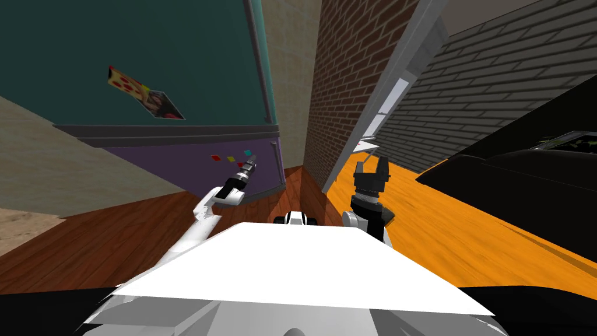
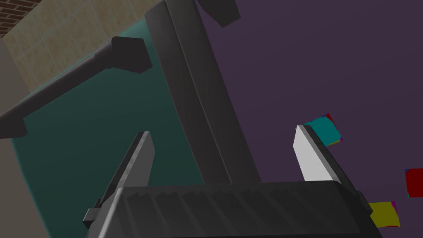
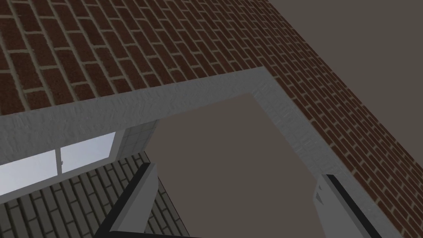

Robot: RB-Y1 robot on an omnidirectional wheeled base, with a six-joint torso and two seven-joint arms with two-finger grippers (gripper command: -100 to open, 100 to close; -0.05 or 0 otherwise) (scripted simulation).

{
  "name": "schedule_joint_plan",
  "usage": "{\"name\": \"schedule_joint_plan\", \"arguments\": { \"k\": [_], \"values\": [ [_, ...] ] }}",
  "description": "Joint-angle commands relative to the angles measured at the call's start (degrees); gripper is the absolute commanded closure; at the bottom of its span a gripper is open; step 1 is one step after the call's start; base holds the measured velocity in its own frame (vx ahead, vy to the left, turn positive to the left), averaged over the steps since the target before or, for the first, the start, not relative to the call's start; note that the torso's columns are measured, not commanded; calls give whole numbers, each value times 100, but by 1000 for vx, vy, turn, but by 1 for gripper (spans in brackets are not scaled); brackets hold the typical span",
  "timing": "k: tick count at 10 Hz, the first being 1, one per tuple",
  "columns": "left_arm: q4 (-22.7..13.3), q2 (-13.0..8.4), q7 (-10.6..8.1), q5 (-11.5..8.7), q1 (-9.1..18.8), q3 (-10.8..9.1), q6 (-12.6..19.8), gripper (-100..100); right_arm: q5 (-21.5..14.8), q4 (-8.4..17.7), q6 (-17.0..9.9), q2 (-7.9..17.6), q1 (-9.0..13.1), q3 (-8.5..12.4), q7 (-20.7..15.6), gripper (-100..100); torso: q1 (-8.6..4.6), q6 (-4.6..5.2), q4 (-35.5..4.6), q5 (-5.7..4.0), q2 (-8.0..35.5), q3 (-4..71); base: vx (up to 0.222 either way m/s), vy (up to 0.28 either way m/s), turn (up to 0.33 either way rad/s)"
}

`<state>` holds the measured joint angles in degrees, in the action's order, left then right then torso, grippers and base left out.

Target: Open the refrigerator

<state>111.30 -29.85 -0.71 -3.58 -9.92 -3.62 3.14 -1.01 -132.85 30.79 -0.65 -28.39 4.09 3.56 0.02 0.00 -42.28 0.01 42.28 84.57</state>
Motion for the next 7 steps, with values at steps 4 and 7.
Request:
{"name": "schedule_joint_plan", "arguments": {
  "k": [4,7],
  "values": [
    [-564,-722,-138,-26,610,-54,791,-100,0,0,0,0,-1,0,0,0,-1,-5,-1,-1,2,-1,-1,-60,-168],
    [-944,-1155,-216,-38,951,-84,1212,-100,0,0,0,0,-1,0,0,0,3,-4,0,0,-1,0,5,-61,-170]
  ]
}}
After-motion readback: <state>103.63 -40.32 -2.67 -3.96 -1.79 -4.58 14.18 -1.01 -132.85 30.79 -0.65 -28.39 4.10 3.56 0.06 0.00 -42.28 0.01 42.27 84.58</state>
